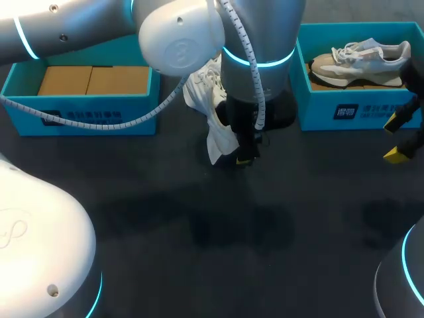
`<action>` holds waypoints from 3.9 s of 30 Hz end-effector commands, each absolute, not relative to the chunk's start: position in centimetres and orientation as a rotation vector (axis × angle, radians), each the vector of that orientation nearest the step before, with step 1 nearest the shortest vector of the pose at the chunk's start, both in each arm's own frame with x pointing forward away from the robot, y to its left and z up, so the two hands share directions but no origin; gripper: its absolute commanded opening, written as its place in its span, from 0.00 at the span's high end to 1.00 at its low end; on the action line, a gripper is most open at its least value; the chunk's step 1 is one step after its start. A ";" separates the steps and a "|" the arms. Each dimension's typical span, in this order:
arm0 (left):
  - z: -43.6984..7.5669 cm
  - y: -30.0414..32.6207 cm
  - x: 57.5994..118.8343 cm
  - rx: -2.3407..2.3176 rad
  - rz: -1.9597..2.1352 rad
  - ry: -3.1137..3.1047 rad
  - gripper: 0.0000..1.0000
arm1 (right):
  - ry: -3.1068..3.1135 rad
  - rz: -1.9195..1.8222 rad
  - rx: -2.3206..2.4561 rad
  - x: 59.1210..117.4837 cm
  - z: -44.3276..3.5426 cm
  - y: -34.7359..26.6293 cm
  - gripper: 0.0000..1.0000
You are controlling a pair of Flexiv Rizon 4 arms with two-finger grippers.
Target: Take the shoe out of the shoebox, open the shoe tongue, remove and reinsert the insole, then place the shoe into the shoebox
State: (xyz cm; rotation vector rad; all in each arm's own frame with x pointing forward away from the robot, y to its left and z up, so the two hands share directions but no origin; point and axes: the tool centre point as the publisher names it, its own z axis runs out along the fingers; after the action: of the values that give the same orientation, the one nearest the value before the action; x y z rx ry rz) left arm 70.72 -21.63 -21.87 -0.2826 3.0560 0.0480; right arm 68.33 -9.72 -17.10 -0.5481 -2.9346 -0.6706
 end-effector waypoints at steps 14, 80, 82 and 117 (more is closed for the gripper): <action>-19.9 -14.9 74.6 -0.215 0.001 3.073 1.00 | -2.932 -0.664 -0.549 68.5 -17.1 -9.7 0.00; -19.8 22.0 90.7 -0.390 -0.037 3.066 1.00 | -2.932 -0.664 -0.549 68.5 -17.1 -9.7 0.00; -19.9 22.6 91.4 -0.405 -0.014 3.045 1.00 | -2.932 -0.664 -0.549 68.5 -17.1 -9.7 0.00; -19.6 27.4 98.4 -0.610 0.037 2.983 1.00 | -2.932 -0.664 -0.549 68.5 -17.1 -9.7 0.00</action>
State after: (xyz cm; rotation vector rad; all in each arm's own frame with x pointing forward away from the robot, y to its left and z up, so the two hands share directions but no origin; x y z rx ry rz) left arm 98.46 27.36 -19.73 -0.6132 2.9844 0.0371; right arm 68.33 -9.72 -17.10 -0.5481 -2.9345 -0.6706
